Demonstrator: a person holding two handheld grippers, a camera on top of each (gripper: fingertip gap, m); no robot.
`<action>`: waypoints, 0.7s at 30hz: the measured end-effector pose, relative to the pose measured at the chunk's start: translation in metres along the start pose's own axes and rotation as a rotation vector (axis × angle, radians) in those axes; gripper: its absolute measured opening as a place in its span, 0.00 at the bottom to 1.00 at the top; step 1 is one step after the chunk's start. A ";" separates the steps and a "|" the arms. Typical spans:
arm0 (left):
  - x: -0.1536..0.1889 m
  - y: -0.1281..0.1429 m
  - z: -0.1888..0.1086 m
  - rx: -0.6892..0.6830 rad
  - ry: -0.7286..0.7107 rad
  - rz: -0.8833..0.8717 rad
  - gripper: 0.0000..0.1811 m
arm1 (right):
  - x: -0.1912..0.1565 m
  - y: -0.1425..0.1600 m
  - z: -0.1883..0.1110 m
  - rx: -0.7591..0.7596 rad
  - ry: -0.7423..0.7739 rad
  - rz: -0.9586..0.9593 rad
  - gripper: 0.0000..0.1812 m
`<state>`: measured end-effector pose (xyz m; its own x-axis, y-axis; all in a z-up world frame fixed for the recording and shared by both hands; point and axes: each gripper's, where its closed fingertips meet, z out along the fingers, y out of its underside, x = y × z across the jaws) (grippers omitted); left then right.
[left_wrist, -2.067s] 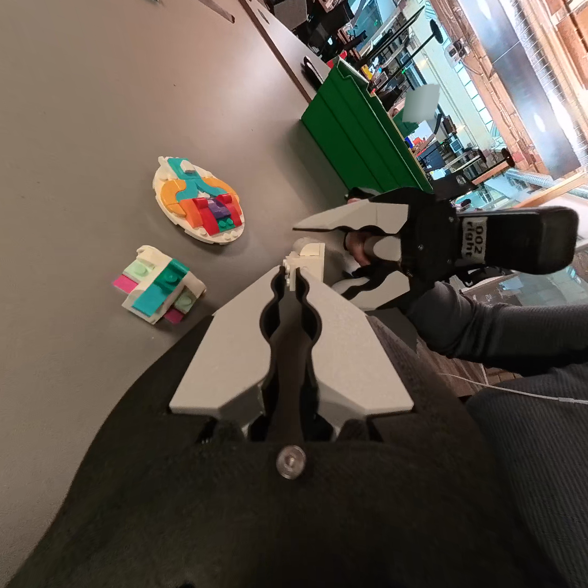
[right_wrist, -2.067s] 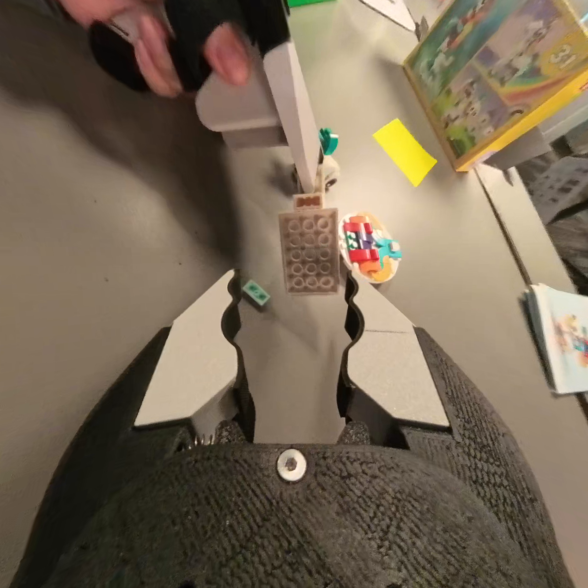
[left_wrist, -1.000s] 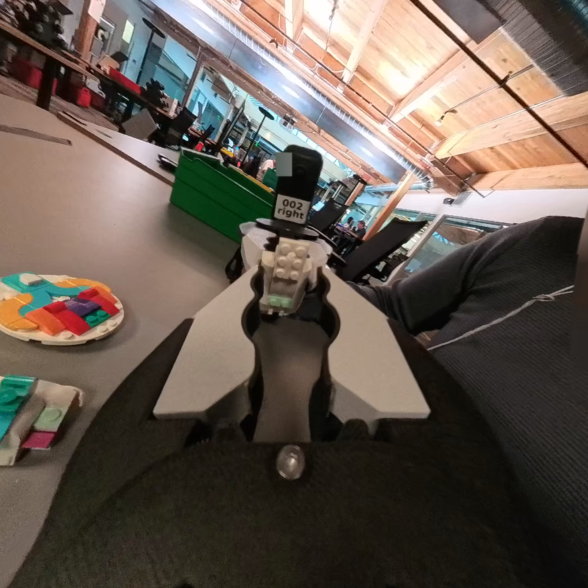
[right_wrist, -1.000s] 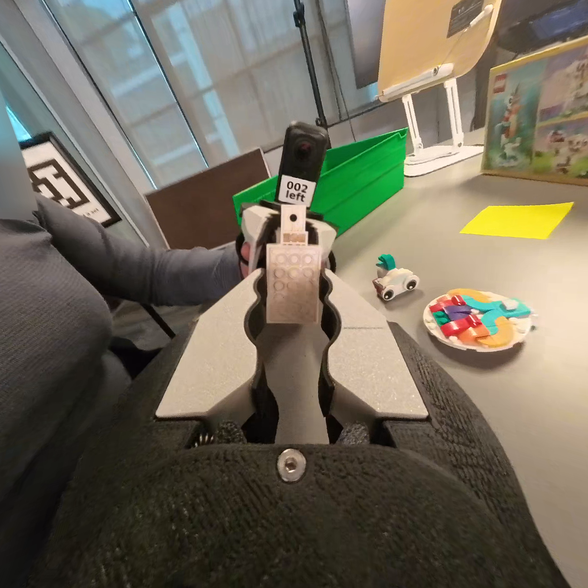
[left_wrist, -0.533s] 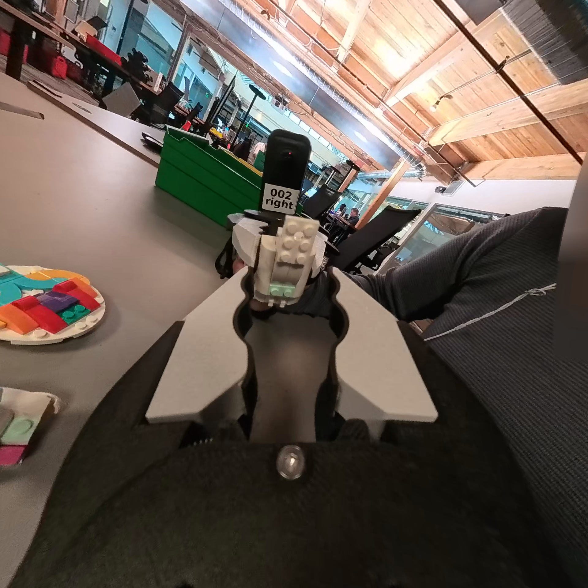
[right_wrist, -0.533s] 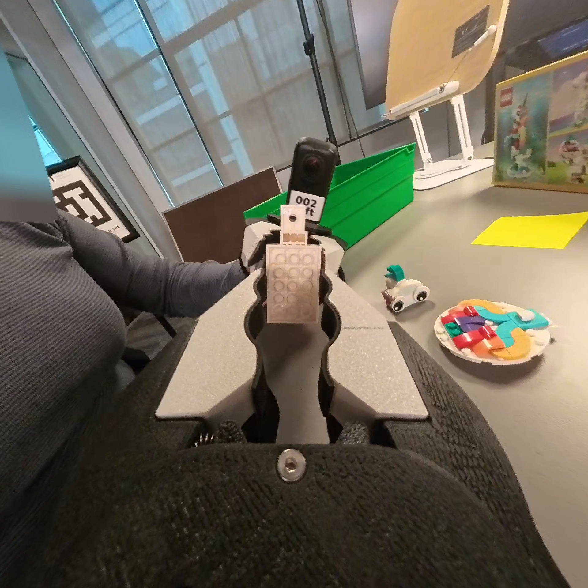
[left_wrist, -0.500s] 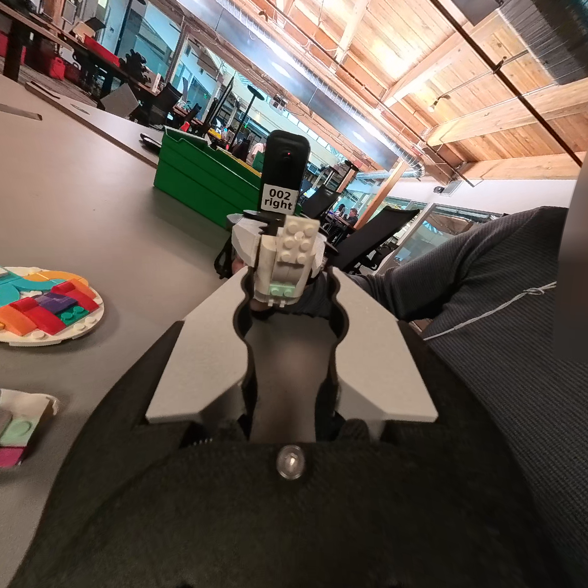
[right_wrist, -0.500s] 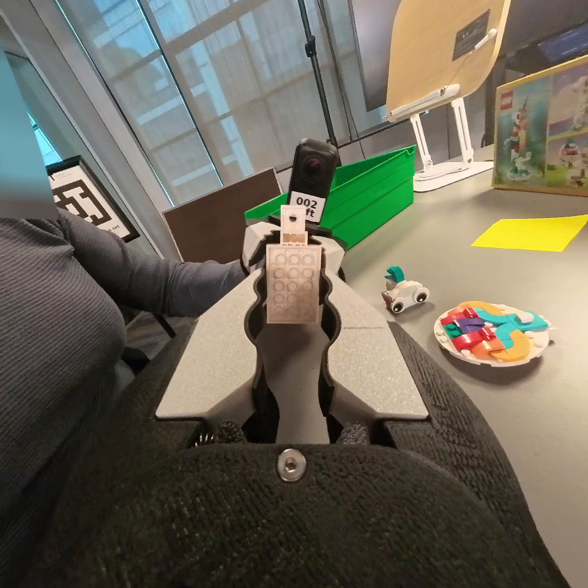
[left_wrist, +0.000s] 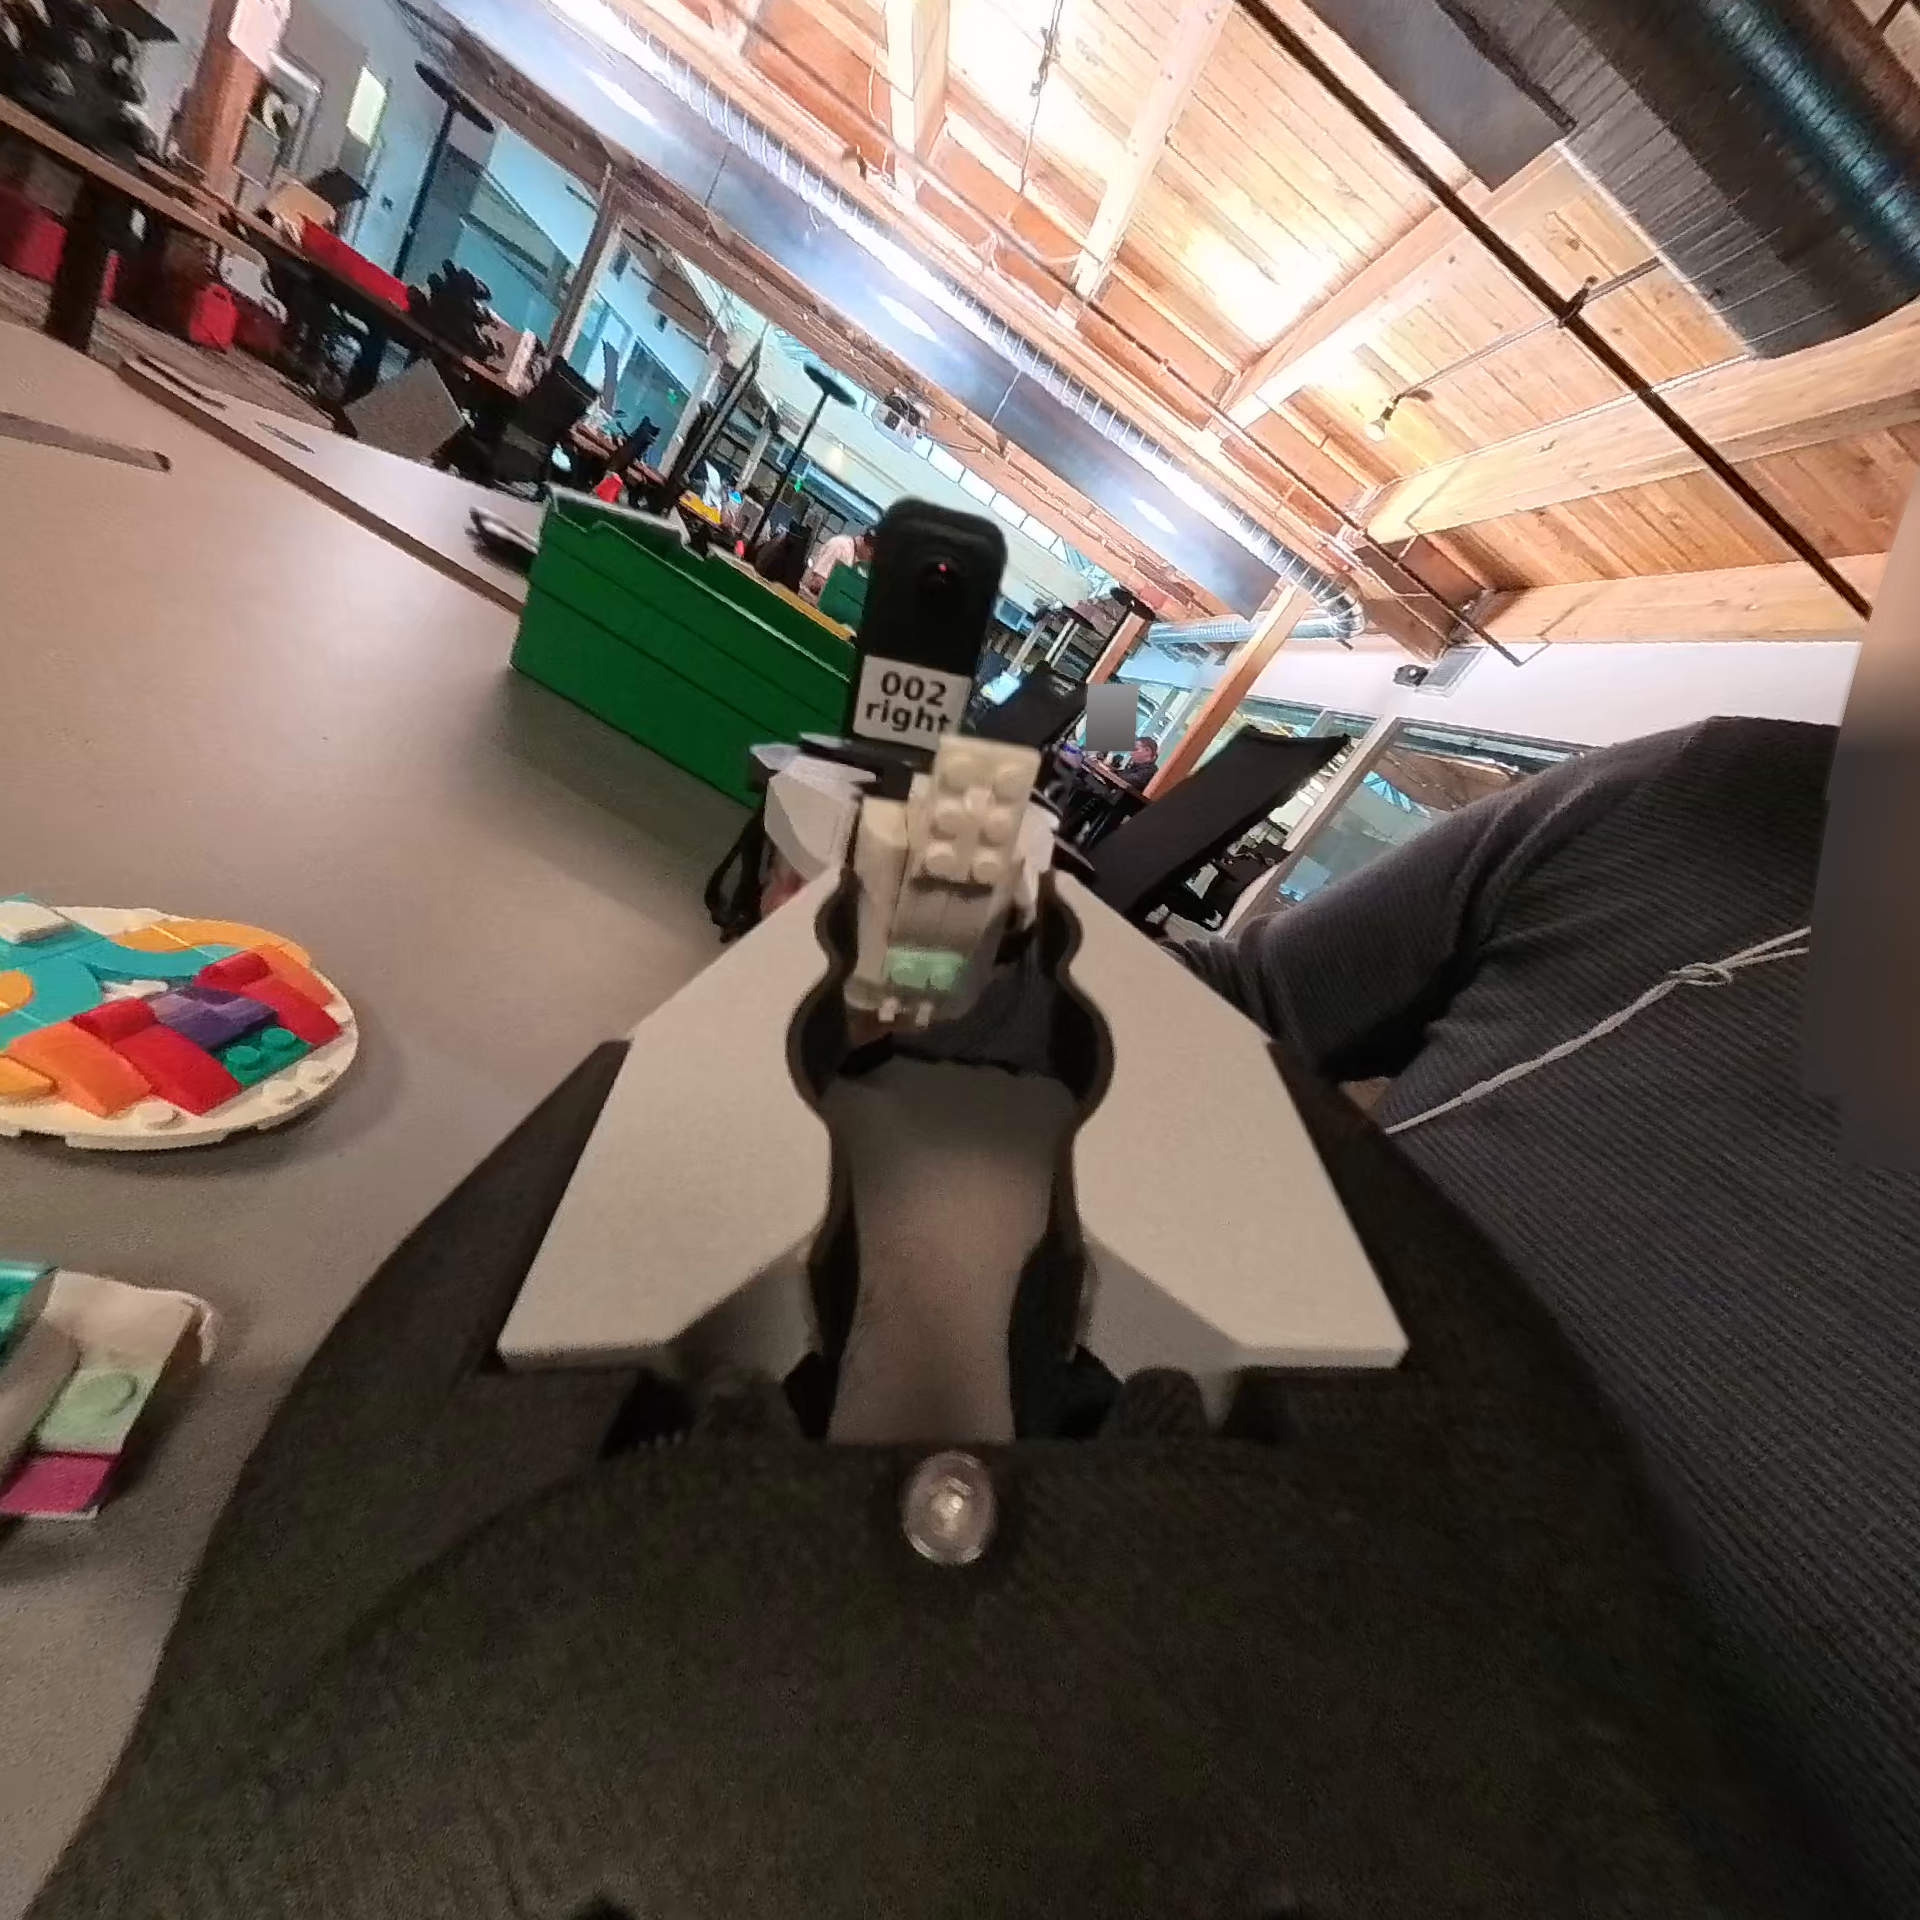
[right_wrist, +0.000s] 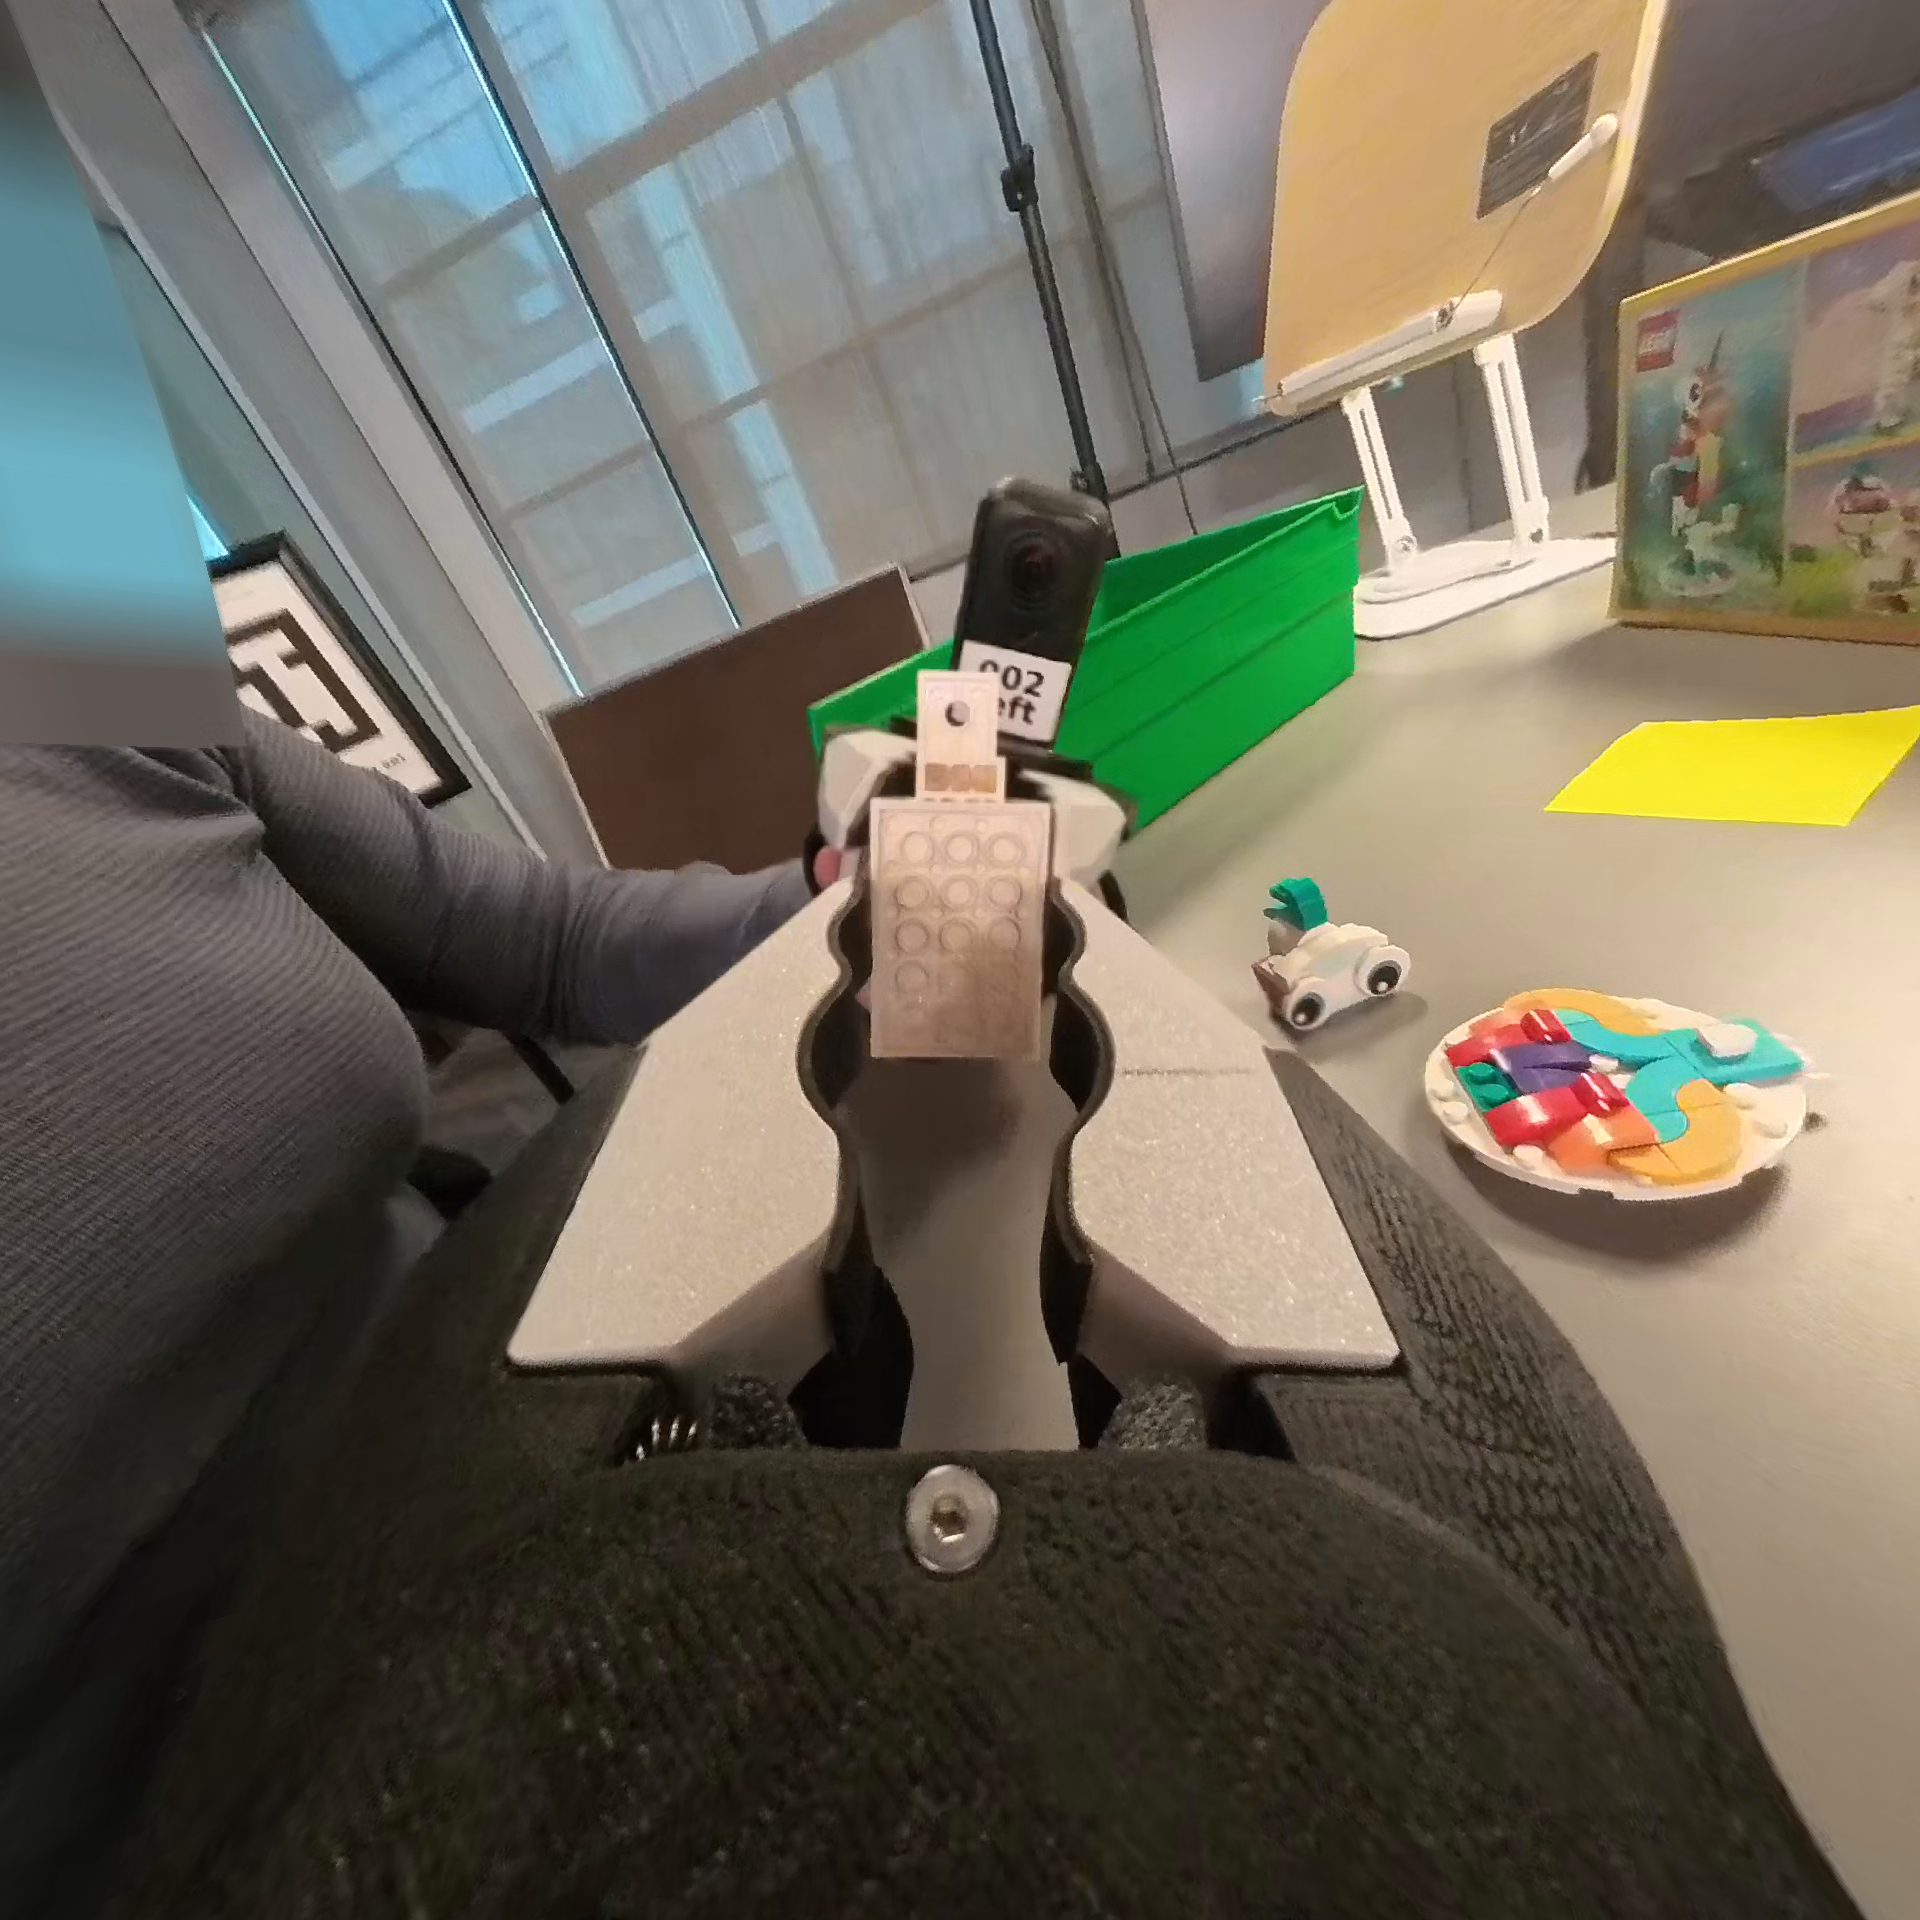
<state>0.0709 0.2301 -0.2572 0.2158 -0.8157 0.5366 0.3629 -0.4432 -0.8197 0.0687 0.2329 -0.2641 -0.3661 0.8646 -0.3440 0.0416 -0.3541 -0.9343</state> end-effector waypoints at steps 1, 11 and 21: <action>-0.001 0.004 0.002 -0.027 0.000 -0.013 0.21 | 0.000 -0.002 -0.001 0.020 -0.010 0.027 0.17; 0.000 0.010 0.011 -0.055 -0.010 0.009 0.20 | -0.004 -0.008 0.005 0.098 -0.065 0.101 0.17; 0.001 -0.011 -0.002 0.089 -0.019 0.061 0.11 | -0.001 -0.010 0.002 0.106 -0.048 0.096 0.17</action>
<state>0.0657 0.2333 -0.2475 0.2570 -0.8328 0.4902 0.4273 -0.3571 -0.8306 0.0671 0.2347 -0.2540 -0.4094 0.8079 -0.4239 -0.0191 -0.4721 -0.8814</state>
